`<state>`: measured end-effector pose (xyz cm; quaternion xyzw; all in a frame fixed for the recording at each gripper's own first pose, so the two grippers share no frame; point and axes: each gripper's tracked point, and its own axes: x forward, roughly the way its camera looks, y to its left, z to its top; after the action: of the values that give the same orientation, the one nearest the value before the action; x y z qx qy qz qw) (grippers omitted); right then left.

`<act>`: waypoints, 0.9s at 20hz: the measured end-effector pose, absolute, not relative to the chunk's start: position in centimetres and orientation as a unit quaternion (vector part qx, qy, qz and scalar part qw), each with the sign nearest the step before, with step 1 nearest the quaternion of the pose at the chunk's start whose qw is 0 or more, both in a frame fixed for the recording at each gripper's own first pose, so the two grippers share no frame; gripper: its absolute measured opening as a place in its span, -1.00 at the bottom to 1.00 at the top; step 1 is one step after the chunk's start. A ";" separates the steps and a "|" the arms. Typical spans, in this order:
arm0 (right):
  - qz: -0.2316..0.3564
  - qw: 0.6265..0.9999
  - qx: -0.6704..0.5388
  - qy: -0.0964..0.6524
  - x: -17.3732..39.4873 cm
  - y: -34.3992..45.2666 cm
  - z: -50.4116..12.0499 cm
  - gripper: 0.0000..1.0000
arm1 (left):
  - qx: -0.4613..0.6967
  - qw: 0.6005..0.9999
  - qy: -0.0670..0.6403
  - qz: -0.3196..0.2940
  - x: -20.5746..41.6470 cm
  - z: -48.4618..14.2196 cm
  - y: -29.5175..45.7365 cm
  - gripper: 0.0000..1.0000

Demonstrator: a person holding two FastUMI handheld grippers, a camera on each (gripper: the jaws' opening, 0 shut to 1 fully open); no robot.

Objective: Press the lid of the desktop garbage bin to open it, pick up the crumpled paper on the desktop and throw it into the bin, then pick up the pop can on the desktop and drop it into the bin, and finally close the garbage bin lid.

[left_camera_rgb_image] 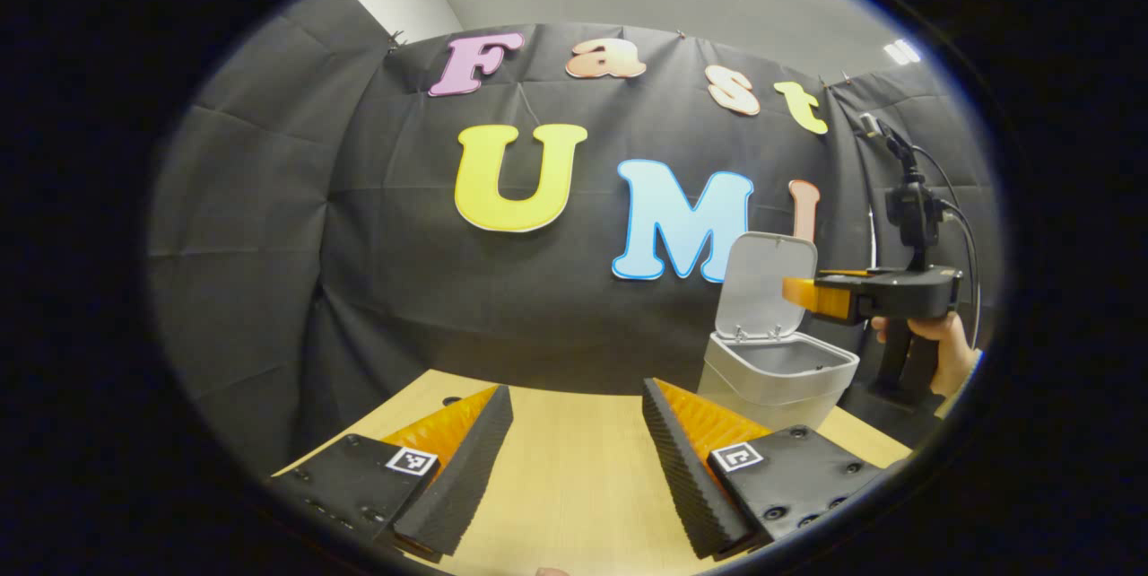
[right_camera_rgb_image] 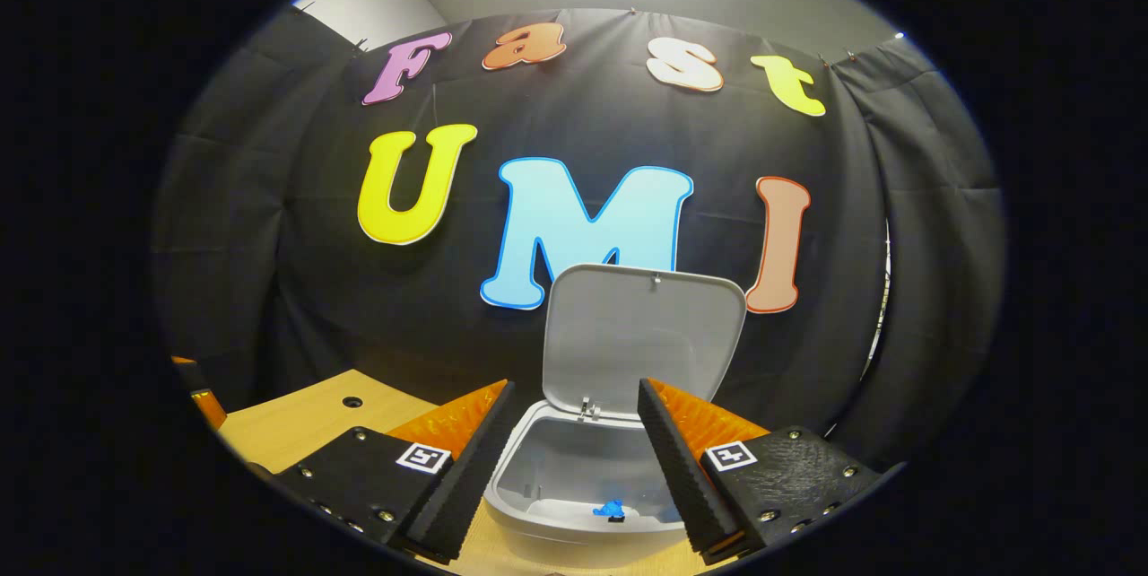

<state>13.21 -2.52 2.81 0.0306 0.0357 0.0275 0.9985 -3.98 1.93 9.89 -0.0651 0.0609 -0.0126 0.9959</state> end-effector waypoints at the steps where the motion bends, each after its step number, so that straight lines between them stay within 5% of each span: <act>1: 0.027 0.999 0.027 0.031 13.5 -2.7 3.4 0.75 | -0.065 0.996 0.062 -0.012 -3.6 9.7 2.1 0.90; 18: -0.022 0.999 0.034 0.005 23.4 -6.7 9.8 0.76 | -0.044 0.995 0.075 -0.042 2.4 11.0 0.1 0.90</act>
<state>23.36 -6.65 9.85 0.0343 0.0054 -0.0220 0.9992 2.36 0.13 10.96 -0.0438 0.0751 -0.0419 0.9953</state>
